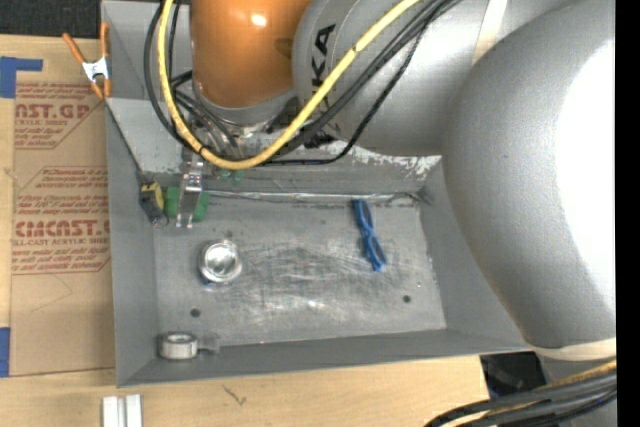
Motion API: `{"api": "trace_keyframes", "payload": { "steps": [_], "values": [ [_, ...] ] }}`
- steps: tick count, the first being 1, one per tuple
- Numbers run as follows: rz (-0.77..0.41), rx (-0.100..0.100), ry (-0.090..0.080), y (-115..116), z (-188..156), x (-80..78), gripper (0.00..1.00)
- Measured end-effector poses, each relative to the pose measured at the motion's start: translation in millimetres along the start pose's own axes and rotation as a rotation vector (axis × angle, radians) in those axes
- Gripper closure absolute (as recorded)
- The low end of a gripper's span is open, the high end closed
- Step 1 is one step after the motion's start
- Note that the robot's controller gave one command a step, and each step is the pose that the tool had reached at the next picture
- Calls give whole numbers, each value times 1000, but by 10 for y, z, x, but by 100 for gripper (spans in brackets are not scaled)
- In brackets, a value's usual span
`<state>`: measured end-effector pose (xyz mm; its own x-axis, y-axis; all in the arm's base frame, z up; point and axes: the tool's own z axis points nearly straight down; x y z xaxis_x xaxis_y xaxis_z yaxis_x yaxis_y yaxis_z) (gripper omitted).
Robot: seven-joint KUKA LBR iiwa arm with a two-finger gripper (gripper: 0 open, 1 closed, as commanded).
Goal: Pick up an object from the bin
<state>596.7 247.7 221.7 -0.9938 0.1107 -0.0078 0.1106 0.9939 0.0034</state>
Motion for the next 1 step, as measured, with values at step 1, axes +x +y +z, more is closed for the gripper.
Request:
{"api": "trace_keyframes", "payload": {
  "steps": [1],
  "values": [
    [-379, -5, -6, -465, 1279, -47, 0]
  ]
}}
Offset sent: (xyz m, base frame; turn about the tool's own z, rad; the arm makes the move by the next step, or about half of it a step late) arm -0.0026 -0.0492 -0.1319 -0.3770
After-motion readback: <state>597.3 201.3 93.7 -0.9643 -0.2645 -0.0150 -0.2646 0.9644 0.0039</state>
